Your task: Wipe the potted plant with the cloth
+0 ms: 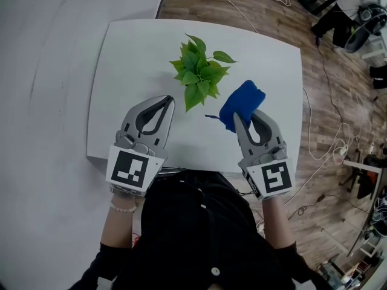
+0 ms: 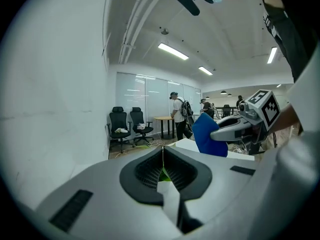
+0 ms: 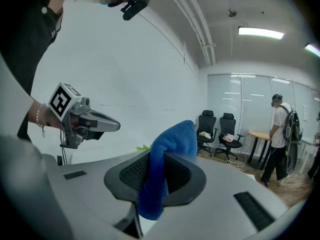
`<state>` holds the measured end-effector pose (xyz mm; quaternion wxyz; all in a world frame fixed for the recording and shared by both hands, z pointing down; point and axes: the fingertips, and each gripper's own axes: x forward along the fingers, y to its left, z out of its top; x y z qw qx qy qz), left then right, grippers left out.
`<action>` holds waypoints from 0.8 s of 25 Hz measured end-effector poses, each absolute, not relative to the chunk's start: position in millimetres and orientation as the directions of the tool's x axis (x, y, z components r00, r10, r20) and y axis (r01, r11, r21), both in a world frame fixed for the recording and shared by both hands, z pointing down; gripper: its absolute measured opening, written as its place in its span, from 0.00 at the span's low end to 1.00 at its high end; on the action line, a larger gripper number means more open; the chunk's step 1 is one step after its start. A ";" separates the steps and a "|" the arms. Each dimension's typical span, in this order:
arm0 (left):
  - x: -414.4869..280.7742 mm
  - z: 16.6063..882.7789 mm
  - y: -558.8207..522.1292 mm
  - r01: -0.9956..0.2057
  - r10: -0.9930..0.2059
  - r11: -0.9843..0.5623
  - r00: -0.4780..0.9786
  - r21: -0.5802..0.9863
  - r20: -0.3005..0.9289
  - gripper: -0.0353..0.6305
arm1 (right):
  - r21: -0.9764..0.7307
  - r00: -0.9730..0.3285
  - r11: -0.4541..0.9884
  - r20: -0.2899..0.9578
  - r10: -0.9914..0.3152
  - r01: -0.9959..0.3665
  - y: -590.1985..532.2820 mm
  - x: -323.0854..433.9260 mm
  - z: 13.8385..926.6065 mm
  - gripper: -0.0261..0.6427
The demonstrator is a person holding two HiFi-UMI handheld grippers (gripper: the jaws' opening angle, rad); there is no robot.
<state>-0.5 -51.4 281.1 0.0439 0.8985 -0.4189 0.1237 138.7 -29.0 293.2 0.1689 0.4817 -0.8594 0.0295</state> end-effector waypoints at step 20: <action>-9.1 255.9 -42.2 -0.774 -0.762 -0.632 0.613 -0.036 0.207 0.08 | 0.144 -0.489 0.526 0.228 -0.842 -0.838 -26.6 130.7 256.3 0.18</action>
